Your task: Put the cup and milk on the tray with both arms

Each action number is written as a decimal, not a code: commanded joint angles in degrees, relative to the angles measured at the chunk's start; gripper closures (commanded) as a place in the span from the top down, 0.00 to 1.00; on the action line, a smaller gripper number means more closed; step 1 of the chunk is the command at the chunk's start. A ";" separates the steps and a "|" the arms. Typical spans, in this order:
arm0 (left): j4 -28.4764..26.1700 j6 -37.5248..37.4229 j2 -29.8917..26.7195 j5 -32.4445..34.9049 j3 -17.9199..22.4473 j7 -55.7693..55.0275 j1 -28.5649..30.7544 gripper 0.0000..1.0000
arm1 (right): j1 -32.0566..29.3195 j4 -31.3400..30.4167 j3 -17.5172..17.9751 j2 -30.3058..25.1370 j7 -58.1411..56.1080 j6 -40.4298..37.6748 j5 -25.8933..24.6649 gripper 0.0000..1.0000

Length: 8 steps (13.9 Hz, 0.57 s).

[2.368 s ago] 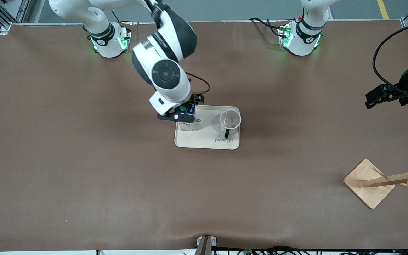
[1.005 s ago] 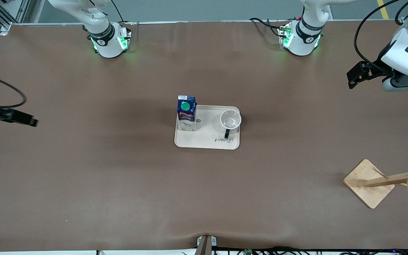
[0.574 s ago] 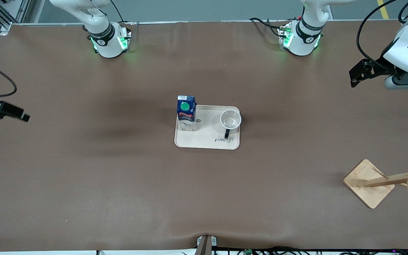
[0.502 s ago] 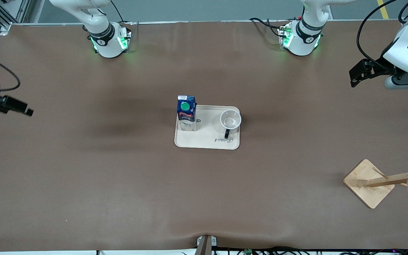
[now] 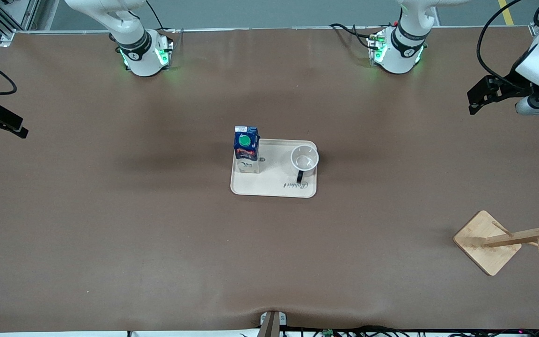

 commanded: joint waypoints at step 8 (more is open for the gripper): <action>0.84 -3.61 -0.52 -2.79 0.12 1.18 0.34 1.00 | -0.48 5.58 -0.30 1.62 -0.34 -2.14 -0.77 1.00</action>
